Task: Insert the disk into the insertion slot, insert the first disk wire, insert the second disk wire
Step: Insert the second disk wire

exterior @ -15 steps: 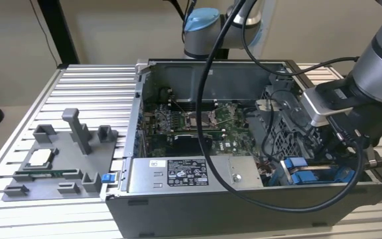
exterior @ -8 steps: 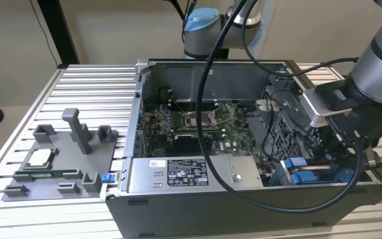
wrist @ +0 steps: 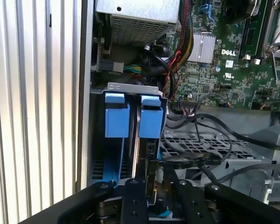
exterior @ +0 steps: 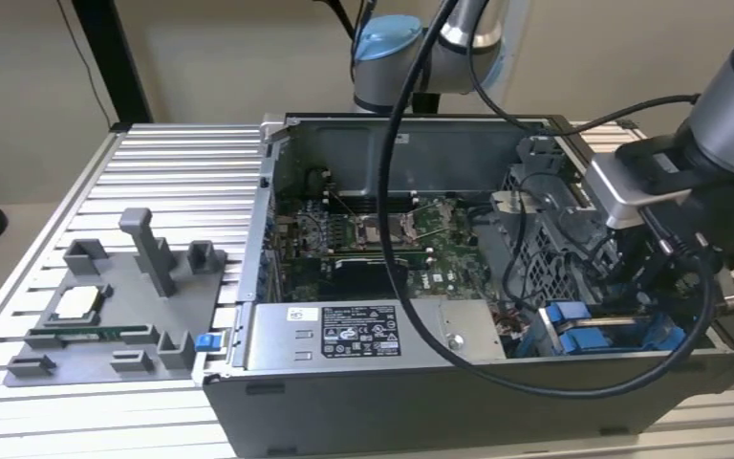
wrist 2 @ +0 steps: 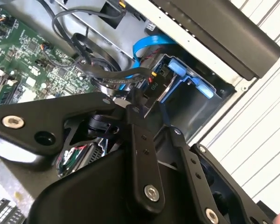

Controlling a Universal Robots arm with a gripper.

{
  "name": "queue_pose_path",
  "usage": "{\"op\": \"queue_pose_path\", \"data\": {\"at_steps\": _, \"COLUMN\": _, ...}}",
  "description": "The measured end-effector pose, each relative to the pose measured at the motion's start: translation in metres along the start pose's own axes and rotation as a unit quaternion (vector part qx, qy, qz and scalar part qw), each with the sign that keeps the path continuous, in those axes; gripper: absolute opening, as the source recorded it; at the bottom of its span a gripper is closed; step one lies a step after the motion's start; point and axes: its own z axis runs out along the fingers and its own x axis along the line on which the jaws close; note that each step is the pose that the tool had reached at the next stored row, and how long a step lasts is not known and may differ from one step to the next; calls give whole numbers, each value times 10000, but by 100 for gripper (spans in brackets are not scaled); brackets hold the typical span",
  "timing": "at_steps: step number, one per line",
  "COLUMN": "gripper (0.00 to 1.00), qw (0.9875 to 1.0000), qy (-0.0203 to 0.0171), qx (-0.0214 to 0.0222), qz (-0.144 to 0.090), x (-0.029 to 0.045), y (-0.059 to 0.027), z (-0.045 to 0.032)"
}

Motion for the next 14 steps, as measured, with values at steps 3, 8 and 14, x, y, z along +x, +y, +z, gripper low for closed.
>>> {"op": "queue_pose_path", "data": {"at_steps": 3, "gripper": 100, "qw": 10000, "qy": 0, "qx": 0, "qz": 1, "x": -21, "y": -19, "z": -129}}
{"op": "queue_pose_path", "data": {"at_steps": 8, "gripper": 100, "qw": 10000, "qy": 0, "qx": -1, "qz": 2, "x": -44, "y": -40, "z": -277}}
{"op": "queue_pose_path", "data": {"at_steps": 14, "gripper": 100, "qw": 10000, "qy": -2, "qx": 0, "qz": 2, "x": -47, "y": -42, "z": -291}}
